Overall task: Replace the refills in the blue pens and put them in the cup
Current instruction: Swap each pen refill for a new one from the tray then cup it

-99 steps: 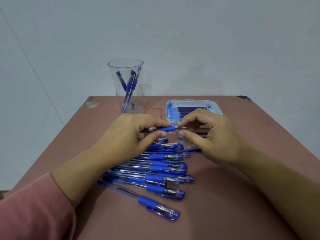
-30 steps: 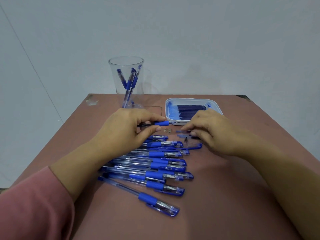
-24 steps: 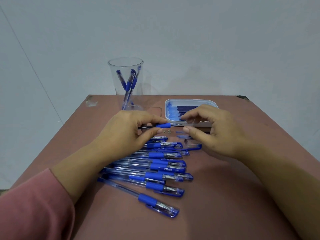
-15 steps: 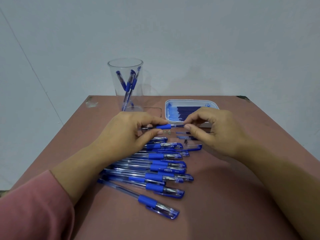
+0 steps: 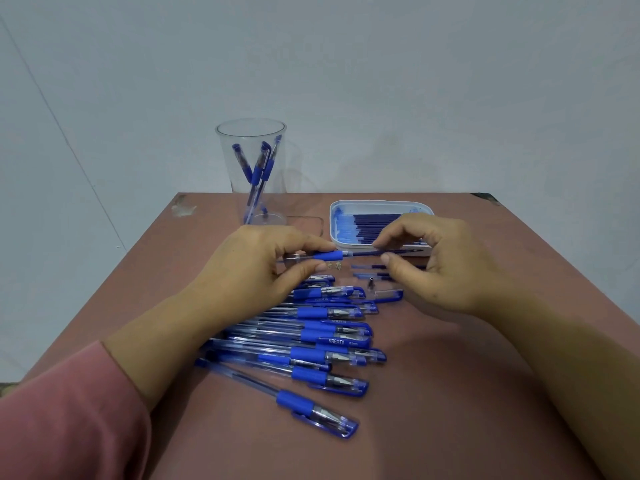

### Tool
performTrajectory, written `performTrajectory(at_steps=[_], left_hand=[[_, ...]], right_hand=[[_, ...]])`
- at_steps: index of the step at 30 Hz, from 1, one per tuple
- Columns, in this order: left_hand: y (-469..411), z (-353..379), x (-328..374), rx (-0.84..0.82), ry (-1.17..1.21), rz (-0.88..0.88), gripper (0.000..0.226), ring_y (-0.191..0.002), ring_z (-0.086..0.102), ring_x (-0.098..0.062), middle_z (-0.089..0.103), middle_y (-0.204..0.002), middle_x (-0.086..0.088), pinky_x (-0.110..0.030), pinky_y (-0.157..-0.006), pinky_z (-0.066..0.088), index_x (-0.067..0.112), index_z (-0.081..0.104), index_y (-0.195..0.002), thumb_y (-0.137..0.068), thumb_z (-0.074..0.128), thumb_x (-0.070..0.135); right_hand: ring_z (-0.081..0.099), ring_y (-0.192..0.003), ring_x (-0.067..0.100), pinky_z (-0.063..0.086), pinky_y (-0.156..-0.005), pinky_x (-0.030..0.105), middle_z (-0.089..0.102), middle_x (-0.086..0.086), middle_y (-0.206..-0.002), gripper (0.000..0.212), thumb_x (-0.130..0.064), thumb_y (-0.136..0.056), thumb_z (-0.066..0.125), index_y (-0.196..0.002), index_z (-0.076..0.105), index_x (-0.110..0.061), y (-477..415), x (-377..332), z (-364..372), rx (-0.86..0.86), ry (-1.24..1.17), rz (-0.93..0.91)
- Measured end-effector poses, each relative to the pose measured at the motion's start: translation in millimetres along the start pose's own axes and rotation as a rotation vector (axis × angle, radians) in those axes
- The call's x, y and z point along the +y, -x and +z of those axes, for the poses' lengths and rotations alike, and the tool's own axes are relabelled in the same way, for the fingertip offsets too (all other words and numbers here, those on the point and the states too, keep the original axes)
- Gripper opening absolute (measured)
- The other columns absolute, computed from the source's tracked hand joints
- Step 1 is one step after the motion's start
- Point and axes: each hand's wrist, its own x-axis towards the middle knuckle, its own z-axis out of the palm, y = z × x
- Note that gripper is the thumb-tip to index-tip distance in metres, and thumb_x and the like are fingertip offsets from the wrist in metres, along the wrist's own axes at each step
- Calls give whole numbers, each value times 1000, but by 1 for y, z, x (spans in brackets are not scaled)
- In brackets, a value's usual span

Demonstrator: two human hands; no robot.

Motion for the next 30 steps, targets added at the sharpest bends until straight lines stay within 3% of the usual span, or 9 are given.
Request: performTrajectory(at_steps=[3, 5, 11, 15, 21, 24, 30], left_hand=[[-1, 0, 2, -6, -7, 5, 29, -77, 61, 5, 65, -88, 27, -20, -67, 52, 40, 68, -114, -88, 61, 49], [-1, 0, 4, -11, -16, 10, 31, -77, 59, 9, 61, -85, 31, -14, -67, 47, 41, 67, -114, -85, 58, 48], [-1, -1, 3, 2, -5, -16, 26, -81, 62, 3, 69, -92, 22, -24, -69, 55, 40, 68, -113, -87, 64, 45], [-1, -1, 7, -13, 15, -9, 29, -79, 62, 3, 68, -90, 23, -23, -69, 54, 45, 64, -113, -85, 57, 47], [-1, -3, -2, -14, -24, -36, 27, -80, 58, 14, 54, -80, 41, -5, -68, 44, 41, 67, -112, -85, 68, 36], [-1, -5, -4, 14, -30, -59, 27, -73, 58, 9, 54, -73, 41, -5, -64, 43, 41, 68, -111, -85, 70, 34], [-2, -6, -5, 28, -43, -74, 27, -74, 54, 18, 52, -74, 39, -2, -67, 40, 34, 71, -111, -84, 69, 35]], right_hand=[[61, -93, 4, 46, -81, 17, 66, -21, -93, 21, -30, -81, 69, -102, 71, -28, -3, -3, 5, -12, 66, -71], [60, -91, 5, 48, -79, 19, 66, -22, -92, 22, -32, -82, 67, -103, 72, -30, -4, -4, 10, -28, 85, -121], [60, -87, 6, 50, -78, 32, 64, -24, -86, 19, -26, -78, 65, -95, 73, -26, -2, 2, 2, 4, 92, -95], [61, -90, 7, 50, -79, 27, 69, -17, -93, 26, -32, -81, 68, -106, 72, -30, -4, 1, 5, -14, 110, -150], [62, -87, 4, 48, -78, 20, 67, -22, -89, 20, -23, -83, 67, -100, 74, -29, -4, 13, -3, -7, 98, -118], [61, -89, 1, 46, -78, 15, 65, -24, -86, 20, -13, -83, 73, -98, 75, -26, -4, 22, -9, 2, 124, -74], [54, -85, -2, 44, -77, 25, 62, -28, -81, 15, -24, -83, 73, -95, 73, -34, -11, 34, -1, -151, 341, -84]])
